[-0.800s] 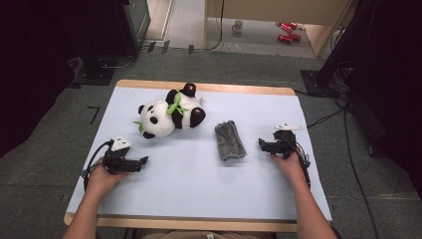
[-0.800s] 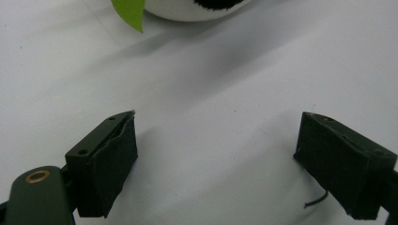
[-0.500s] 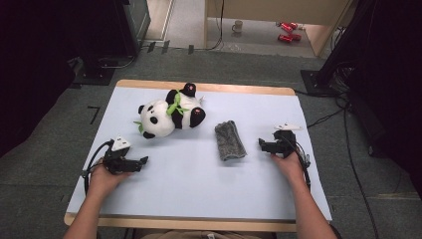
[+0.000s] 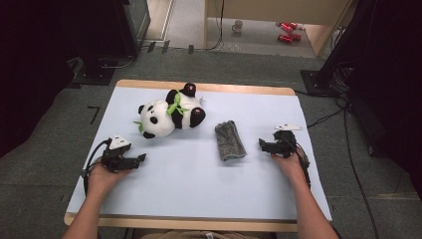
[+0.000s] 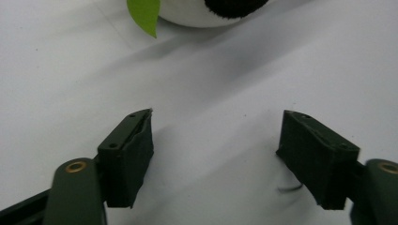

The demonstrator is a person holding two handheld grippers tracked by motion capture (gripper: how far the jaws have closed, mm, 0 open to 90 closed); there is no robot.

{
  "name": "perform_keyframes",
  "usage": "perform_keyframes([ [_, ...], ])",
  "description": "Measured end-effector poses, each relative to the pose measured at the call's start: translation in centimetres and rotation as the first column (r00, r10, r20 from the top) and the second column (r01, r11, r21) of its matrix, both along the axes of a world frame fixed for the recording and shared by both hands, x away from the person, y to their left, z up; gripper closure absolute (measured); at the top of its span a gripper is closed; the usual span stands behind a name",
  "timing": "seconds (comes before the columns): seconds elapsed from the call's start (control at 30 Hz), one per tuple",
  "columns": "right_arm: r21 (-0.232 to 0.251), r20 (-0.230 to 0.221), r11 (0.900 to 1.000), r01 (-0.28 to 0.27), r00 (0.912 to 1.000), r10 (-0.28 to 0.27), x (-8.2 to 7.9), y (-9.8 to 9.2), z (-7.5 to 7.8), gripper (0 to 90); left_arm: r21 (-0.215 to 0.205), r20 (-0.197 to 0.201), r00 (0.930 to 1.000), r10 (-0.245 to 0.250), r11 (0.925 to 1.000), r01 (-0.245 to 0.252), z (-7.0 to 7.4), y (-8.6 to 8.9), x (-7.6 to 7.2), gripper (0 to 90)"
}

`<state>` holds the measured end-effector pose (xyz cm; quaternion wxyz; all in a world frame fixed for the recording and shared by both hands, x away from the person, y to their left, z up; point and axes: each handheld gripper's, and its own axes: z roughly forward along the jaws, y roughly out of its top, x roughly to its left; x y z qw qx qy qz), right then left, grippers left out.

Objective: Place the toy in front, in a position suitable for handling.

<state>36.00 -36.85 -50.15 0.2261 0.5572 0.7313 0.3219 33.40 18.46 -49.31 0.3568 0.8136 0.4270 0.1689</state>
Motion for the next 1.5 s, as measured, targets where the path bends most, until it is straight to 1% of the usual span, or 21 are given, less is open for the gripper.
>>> perform_keyframes([
  [0.1, 0.000, -0.003, 1.000, -0.001, 1.0000, 0.001, 0.0, 0.0, 0.1, 19.7, -0.017, -0.022, 0.9998, -0.002, 0.9999, 0.002, 0.2, 0.1, 0.3, 27.9],
  [0.13, 0.000, -0.010, 1.000, -0.002, 0.9999, 0.002, -0.1, -0.1, 0.2, 23.5, -0.059, -0.061, 0.9980, -0.016, 0.9982, 0.013, 0.5, 0.1, 0.7, 30.2],
  [0.2, 0.009, -0.026, 1.000, -0.003, 0.9996, 0.004, -0.1, -0.2, 0.5, 27.4, -0.074, -0.071, 0.9972, -0.021, 0.9972, 0.016, 0.8, 0.0, 1.0, 31.3],
  [0.27, 0.027, -0.039, 1.000, -0.002, 0.9993, 0.003, -0.1, -0.2, 0.8, 28.0, -0.056, -0.053, 0.9984, -0.022, 0.9983, 0.019, 1.2, -0.1, 1.4, 32.2],
  [0.33, 0.037, -0.036, 0.999, -0.005, 0.9993, 0.007, -0.2, -0.1, 1.1, 28.3, -0.085, -0.035, 0.9992, -0.021, 0.9962, 0.018, 1.9, -0.1, 1.7, 32.2],
  [0.37, 0.041, -0.034, 0.999, -0.009, 0.9994, 0.010, -0.3, 0.0, 1.2, 28.3, -0.085, -0.035, 0.9992, -0.021, 0.9962, 0.018, 1.9, -0.1, 1.7, 32.3],
  [0.4, 0.043, -0.035, 0.999, -0.010, 0.9993, 0.012, -0.3, 0.0, 1.3, 28.4, -0.089, -0.007, 0.9995, -0.031, 0.9956, 0.030, 2.7, -0.3, 1.8, 32.3],
  [0.43, 0.043, -0.035, 0.999, -0.010, 0.9993, 0.012, -0.3, 0.0, 1.3, 28.4, -0.089, -0.007, 0.9995, -0.031, 0.9956, 0.030, 2.7, -0.3, 1.8, 32.3],
  [0.47, 0.056, -0.030, 0.998, -0.013, 0.9994, 0.015, -0.3, 0.3, 1.6, 28.5, -0.082, 0.026, 0.9987, -0.045, 0.9955, 0.047, 3.5, -0.7, 1.6, 32.3],
  [0.57, 0.060, -0.023, 0.998, -0.011, 0.9996, 0.013, -0.4, 0.5, 1.9, 28.7, -0.078, 0.047, 0.9975, -0.053, 0.9954, 0.057, 4.2, -1.0, 1.7, 30.0],
  [0.6, 0.069, -0.025, 0.997, -0.026, 0.9993, 0.028, -0.3, 0.6, 2.1, 31.1, -0.096, 0.056, 0.9963, -0.065, 0.9929, 0.070, 4.7, -1.3, 1.9, 29.7],
  [0.63, 0.069, -0.025, 0.997, -0.026, 0.9993, 0.028, -0.3, 0.6, 2.1, 31.1, -0.096, 0.056, 0.9963, -0.065, 0.9929, 0.070, 4.7, -1.3, 1.9, 29.6],
  [0.67, 0.072, -0.031, 0.997, -0.033, 0.9989, 0.035, -0.3, 0.8, 2.1, 30.1, -0.122, 0.054, 0.9954, -0.079, 0.9889, 0.086, 5.1, -1.7, 2.3, 29.6],
  [0.77, 0.076, -0.030, 0.996, -0.044, 0.9985, 0.046, -0.4, 1.0, 2.2, 29.7, -0.115, 0.050, 0.9943, -0.094, 0.9883, 0.099, 5.5, -2.1, 2.8, 29.3],
  [0.93, 0.084, -0.009, 0.994, -0.064, 0.9979, 0.065, -0.7, 1.7, 3.0, 30.9, -0.135, 0.049, 0.9906, -0.128, 0.9819, 0.133, 6.6, -3.4, 4.0, 28.4],
  [1.1, 0.091, 0.011, 0.992, -0.091, 0.9958, 0.091, -1.0, 2.6, 3.8, 31.6, -0.133, 0.061, 0.9881, -0.141, 0.9800, 0.148, 7.6, -4.2, 4.8, 30.7],
  [1.13, 0.089, 0.011, 0.991, -0.097, 0.9953, 0.096, -1.0, 2.8, 3.9, 32.3, -0.113, 0.066, 0.9879, -0.140, 0.9826, 0.147, 8.1, -4.7, 5.1, 30.9],
  [1.23, 0.094, 0.007, 0.990, -0.106, 0.9943, 0.106, -1.2, 3.3, 4.1, 33.9, -0.108, 0.063, 0.9865, -0.151, 0.9816, 0.157, 8.4, -5.1, 5.6, 31.6],
  [1.27, 0.114, 0.001, 0.987, -0.113, 0.9935, 0.114, -1.2, 3.7, 4.3, 34.7, -0.115, 0.046, 0.9870, -0.154, 0.9807, 0.159, 8.6, -5.4, 6.1, 31.6],
  [1.33, 0.104, -0.005, 0.987, -0.126, 0.9918, 0.128, -1.1, 4.1, 4.4, 33.9, -0.118, 0.039, 0.9867, -0.158, 0.9797, 0.161, 8.8, -5.6, 6.6, 31.5],
  [1.5, 0.133, -0.007, 0.981, -0.143, 0.9894, 0.145, -1.0, 4.8, 4.5, 34.2, -0.151, 0.048, 0.9854, -0.163, 0.9740, 0.169, 9.8, -6.2, 7.6, 30.5],
])
